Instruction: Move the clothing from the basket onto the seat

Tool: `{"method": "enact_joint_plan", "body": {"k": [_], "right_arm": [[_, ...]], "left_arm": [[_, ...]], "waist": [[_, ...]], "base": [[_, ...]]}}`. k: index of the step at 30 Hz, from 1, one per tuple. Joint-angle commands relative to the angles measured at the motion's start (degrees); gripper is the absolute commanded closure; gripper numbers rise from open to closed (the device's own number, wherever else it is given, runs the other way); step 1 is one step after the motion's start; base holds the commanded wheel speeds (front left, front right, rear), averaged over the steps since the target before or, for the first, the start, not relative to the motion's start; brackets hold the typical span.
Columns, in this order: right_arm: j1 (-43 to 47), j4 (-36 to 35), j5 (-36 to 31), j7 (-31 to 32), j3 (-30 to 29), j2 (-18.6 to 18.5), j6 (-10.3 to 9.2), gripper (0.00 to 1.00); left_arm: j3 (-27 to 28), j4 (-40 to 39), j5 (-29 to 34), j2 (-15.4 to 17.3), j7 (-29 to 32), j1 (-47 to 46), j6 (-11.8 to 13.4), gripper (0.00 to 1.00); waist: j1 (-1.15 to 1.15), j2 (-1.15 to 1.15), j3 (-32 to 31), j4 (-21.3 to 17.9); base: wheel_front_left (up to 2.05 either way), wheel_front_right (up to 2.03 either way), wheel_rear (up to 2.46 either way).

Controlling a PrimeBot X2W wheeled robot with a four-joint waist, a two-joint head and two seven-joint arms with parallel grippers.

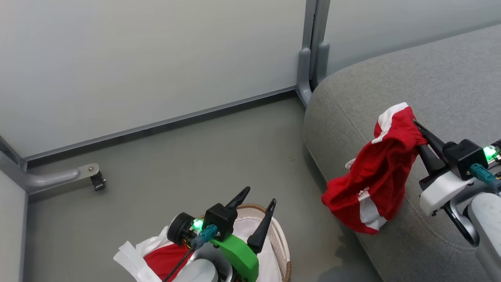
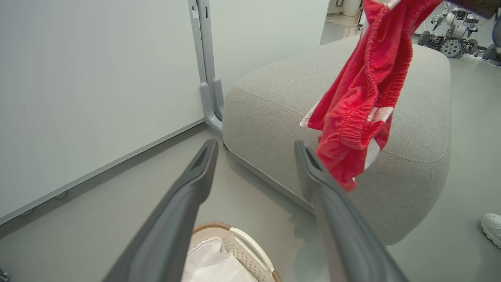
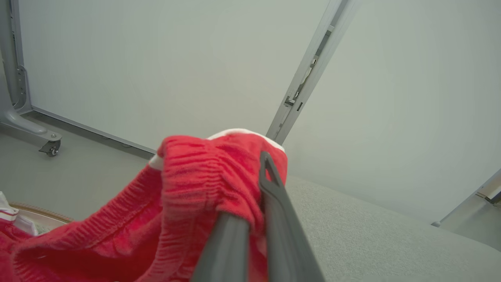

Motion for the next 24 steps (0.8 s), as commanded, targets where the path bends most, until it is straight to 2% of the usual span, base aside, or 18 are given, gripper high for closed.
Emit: {"method": "enact_joint_plan", "body": {"k": [1,13,19,24], "right_arm": [[0.97,-0.39,-0.37,-0.02,-0.4,0.33,-0.07,1.0],[0.71,0.14,-0.42,0.21,-1.41,0.83,-0.07,1.0],[-5.42,1.26,0.87,1.12,-1.01,-0.15,-0.07,1.0],[-14.77,1.94,3.16,3.3,-1.49,-1.78,-0.07,1.0]], "left_arm": [[0.3,0.07,0.67,-0.13,-0.03,0.88,-0.2,0.0],[1.58,0.07,3.38,-0.88,-0.03,0.67,-0.78,0.0],[2.24,-1.33,5.26,-0.83,-0.03,-2.04,-0.85,0.0],[2.69,-3.52,7.58,-0.41,-0.03,-4.49,-0.71,0.0]], "waist": [[0.0,0.0,0.41,-0.98],[0.0,0.0,2.82,-1.79],[0.0,0.0,7.77,-1.14],[0.0,0.0,13.44,-0.47]], "base": [[0.0,0.0,0.0],[0.0,0.0,0.0],[0.0,0.0,0.0],[0.0,0.0,0.0]]}}
